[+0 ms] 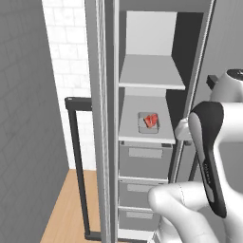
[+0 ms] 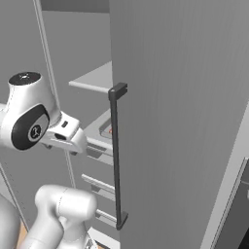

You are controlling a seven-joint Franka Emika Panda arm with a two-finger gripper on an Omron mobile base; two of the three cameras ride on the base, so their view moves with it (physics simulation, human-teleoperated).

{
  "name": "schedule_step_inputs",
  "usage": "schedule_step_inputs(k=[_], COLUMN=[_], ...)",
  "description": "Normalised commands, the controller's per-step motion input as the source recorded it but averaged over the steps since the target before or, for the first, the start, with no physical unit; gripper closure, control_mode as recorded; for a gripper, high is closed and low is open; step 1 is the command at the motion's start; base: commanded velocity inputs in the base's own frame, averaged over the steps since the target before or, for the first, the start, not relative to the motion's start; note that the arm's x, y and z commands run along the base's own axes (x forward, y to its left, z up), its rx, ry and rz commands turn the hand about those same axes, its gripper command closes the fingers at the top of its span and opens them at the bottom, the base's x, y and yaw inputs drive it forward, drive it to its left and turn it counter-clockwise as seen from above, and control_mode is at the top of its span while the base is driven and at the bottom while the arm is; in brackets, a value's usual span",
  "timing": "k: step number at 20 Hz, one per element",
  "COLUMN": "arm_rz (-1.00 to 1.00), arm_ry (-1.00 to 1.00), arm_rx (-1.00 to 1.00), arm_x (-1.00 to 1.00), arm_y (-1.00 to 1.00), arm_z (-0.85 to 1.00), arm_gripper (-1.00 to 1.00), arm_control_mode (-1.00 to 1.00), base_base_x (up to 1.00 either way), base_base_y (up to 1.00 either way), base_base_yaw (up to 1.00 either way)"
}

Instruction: Take the meat container that has the steak and place it on the second highest rack of the freezer. Then take the vegetable container that has the potatos and place it on the highest rack of the freezer.

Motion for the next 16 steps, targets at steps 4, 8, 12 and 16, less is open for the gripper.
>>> schedule_step_inputs(k=[4, 8, 12, 16], arm_rz=[0.23, 0.07, 0.0, 0.0], arm_ry=[0.0, 0.0, 0.0, 0.0], arm_rx=[-0.02, -0.01, 0.0, 0.0], arm_x=[-0.09, -0.09, 0.0, 0.0], arm_y=[0.0, 0.0, 0.0, 0.0], arm_z=[0.0, 0.0, 0.0, 0.0], arm_gripper=[-1.0, -1.0, -1.0, -1.0], arm_control_mode=[-1.0, 1.0, 1.0, 1.0], base_base_x=[0.0, -0.35, -1.0, -0.42], base_base_y=[0.0, -0.03, -0.41, -0.93], base_base_yaw=[0.0, 0.03, -0.03, -0.14])
